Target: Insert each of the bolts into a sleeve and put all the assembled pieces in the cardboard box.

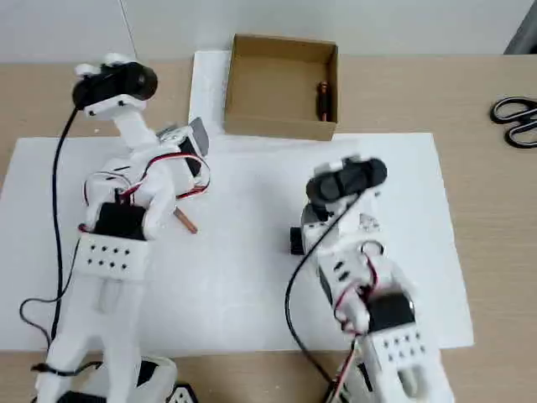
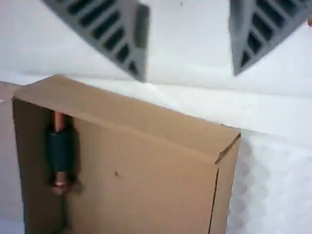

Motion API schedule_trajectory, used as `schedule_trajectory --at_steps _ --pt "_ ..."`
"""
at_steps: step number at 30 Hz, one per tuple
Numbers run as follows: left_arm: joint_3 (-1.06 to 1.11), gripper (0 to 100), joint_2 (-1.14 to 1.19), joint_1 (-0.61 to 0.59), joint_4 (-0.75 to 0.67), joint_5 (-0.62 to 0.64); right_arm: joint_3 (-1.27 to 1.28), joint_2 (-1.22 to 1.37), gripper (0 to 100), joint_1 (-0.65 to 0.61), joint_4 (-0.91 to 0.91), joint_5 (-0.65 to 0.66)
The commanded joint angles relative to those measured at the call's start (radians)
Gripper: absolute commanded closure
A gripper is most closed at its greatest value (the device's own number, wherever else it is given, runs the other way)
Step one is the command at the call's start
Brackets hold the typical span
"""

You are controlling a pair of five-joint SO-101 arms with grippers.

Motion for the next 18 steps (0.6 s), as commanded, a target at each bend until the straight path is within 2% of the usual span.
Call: schedule_trajectory --at_steps 1,10,18 --pt "-0.041 91 0.014 0.009 -0.028 -0.008 -0.189 0.214 99.5 0.007 -0.035 -0.012" --pt "-0.035 91 0.064 0.012 -0.025 -0.005 -0.692 0.748 99.5 0.073 -0.033 -0.014" --pt "-0.031 91 0.071 0.015 -0.025 -0.005 -1.123 1.076 99.5 0.079 0.013 -0.008"
